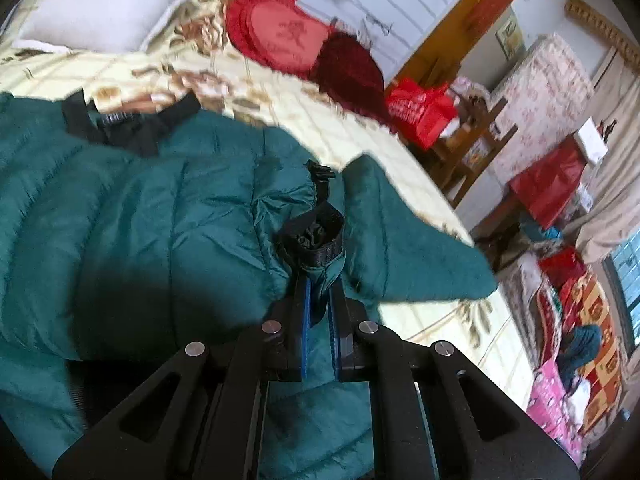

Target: Fold large clothes

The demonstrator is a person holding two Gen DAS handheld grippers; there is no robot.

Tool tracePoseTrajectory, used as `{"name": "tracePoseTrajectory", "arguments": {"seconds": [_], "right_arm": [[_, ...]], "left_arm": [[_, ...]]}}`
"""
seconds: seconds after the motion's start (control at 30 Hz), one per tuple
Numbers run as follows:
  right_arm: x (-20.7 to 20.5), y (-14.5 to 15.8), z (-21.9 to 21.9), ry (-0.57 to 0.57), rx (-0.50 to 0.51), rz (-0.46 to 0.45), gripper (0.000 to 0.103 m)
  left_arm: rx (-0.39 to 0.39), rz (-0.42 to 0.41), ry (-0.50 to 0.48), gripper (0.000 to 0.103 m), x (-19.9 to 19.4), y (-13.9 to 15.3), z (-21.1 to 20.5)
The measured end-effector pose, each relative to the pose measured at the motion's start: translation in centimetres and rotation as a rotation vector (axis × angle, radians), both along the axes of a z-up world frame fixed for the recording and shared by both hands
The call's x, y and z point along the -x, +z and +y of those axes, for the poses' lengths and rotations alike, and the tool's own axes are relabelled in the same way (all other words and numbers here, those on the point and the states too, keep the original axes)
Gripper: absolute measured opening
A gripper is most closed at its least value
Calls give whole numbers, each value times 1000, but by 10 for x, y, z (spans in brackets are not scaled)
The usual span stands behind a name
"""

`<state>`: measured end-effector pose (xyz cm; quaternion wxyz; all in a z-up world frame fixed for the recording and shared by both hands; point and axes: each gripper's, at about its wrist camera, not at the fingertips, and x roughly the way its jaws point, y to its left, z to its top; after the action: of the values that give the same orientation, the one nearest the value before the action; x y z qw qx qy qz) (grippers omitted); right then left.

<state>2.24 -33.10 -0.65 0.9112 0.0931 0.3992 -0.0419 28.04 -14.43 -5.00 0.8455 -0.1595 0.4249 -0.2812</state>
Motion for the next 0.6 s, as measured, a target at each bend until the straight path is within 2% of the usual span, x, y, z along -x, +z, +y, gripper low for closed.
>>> {"name": "tracePoseTrajectory", "arguments": {"seconds": [0.1,0.17,0.2,0.23,0.27,0.3,0.33,0.37,0.4,0.5,0.6], "right_arm": [[-1,-1,-4,-9,-12,7,103],[-1,-2,-4,-12,-13,11,103],[-2,-1,-3,-14,-14,12,103],[-2,-1,-2,-17,-13,11,103],[-2,-1,-2,-20,-10,9,103],[-2,0,0,-23,-9,8,103],[-2,0,2,-25,-10,6,103],[-3,0,3,-27,-8,5,103],[-3,1,5,-29,-4,4,103],[-5,4,19,-8,37,-4,103],[-11,12,37,62,58,-41,103]], "left_arm": [[-47,45,-20,7,-1,-14,-3],[-60,61,-38,11,1,-15,4],[-56,66,-45,17,2,-14,5],[-34,76,-61,29,6,-11,9],[-16,78,-72,37,10,-8,13],[-3,71,-77,50,16,-3,19],[2,56,-77,57,23,4,26],[9,38,-76,57,29,10,35],[-14,51,-50,57,33,14,42],[-89,-7,11,57,47,29,86],[-155,-57,169,57,48,47,162]]}}
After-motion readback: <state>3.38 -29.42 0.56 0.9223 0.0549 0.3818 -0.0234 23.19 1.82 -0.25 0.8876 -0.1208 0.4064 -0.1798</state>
